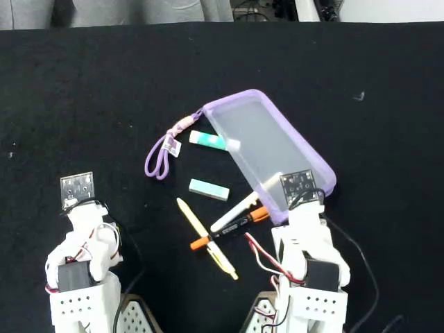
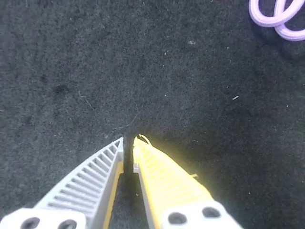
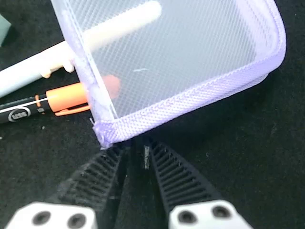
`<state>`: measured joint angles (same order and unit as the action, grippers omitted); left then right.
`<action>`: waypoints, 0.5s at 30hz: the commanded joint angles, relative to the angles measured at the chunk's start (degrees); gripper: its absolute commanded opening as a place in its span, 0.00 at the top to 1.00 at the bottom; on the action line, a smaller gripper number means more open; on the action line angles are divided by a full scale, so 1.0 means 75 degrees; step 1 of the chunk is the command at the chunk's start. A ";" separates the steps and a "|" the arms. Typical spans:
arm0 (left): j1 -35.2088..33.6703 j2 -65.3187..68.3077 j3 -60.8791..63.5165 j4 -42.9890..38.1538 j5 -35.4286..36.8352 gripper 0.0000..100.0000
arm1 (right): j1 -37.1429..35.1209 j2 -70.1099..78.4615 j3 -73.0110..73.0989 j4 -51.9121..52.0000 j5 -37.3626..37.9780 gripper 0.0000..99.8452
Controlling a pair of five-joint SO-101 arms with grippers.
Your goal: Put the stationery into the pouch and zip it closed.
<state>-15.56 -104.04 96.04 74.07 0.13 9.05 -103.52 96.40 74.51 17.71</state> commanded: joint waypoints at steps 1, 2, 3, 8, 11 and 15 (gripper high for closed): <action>-0.0064 -0.0059 0.0182 -0.0141 -0.0023 0.95 | -0.0070 -0.0674 0.0006 0.0047 -0.0012 0.96; -0.0064 -0.0059 0.0182 -0.0141 -0.0023 0.95 | -0.0070 -0.0674 0.0006 0.0047 -0.0012 0.96; -0.0064 -0.0059 0.0182 -0.0141 -0.0023 0.95 | -0.0070 -0.0674 0.0006 0.0047 -0.0012 0.96; -0.0064 -0.0059 0.0182 -0.0141 -0.0023 0.95 | -0.0070 -0.0674 0.0006 0.0047 -0.0012 0.96; -0.0064 -0.0059 0.0182 -0.0141 -0.0023 0.95 | -0.0070 -0.0674 0.0006 0.0047 -0.0012 0.96; -0.0064 -0.0059 0.0182 -0.0141 -0.0023 0.95 | -0.0105 -0.0674 0.0006 0.0047 -0.0059 0.96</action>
<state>-15.56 -104.04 96.04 74.07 0.13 9.05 -103.52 96.40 74.51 17.71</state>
